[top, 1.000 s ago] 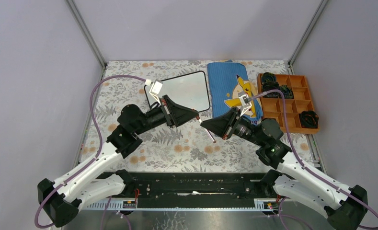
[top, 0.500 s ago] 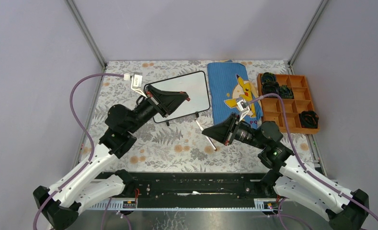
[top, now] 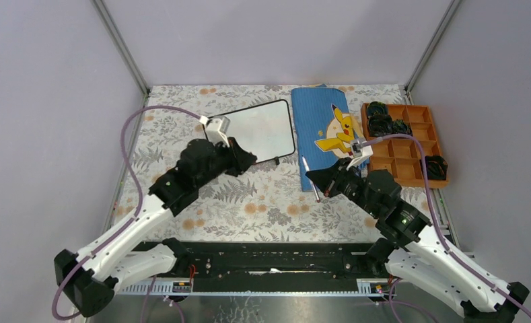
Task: Write a sentence on the whiteboard
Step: Place the pen cap at the center of the board, then write a sentence on the whiteboard.
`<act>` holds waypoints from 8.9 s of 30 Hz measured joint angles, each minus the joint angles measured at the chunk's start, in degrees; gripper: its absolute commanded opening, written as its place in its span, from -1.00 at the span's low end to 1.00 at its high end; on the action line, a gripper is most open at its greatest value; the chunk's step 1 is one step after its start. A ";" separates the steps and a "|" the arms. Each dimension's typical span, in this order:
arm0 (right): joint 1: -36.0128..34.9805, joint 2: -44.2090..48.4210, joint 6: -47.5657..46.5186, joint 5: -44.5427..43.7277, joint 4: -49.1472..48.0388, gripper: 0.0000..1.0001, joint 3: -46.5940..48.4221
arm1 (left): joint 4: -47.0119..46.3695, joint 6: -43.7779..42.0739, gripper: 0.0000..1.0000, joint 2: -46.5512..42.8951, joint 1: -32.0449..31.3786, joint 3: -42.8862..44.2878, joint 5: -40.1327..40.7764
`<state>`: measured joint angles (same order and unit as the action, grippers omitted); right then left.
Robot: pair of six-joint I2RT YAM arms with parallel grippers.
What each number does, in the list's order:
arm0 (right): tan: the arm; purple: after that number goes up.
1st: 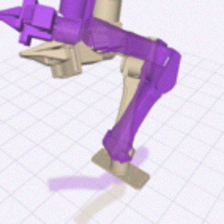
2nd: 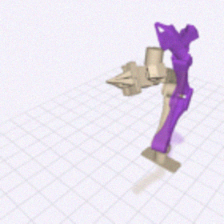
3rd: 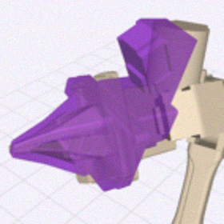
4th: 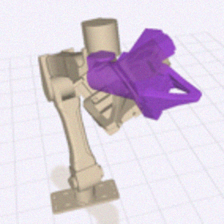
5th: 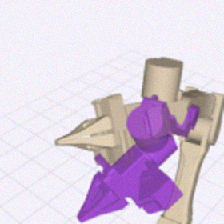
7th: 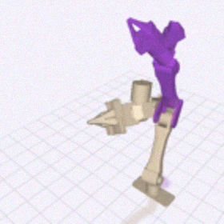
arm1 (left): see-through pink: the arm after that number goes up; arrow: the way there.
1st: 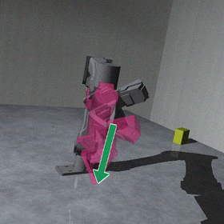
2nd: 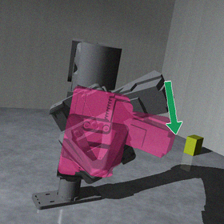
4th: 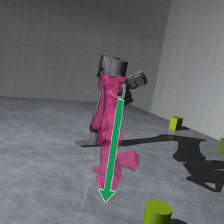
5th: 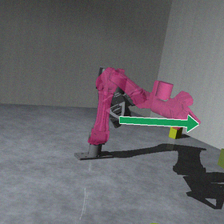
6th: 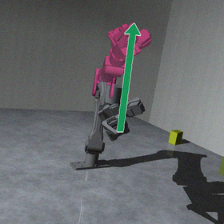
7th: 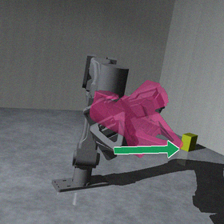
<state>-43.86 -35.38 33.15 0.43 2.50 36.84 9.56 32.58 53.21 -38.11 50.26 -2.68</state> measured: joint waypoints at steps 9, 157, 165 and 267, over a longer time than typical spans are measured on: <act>-0.02 -0.39 -1.90 -6.08 4.68 -1.00 -1.62 | 10.19 -0.20 -1.00 14.80 -5.42 -3.34 2.27; 0.00 -8.85 9.40 25.77 -31.36 0.81 3.58 | -36.76 13.81 -1.00 -9.01 -13.62 -9.05 -3.89; 0.00 -6.62 10.16 19.89 -35.50 0.79 2.99 | -40.06 16.13 -1.00 -11.52 -13.62 -9.49 3.67; -1.68 -26.99 24.17 16.98 -49.53 -0.79 10.03 | -55.82 25.09 -1.00 -7.54 -16.24 -16.33 26.08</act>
<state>-45.54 -62.37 57.32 17.41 -47.03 46.87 -46.26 57.67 45.67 -54.35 33.93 23.40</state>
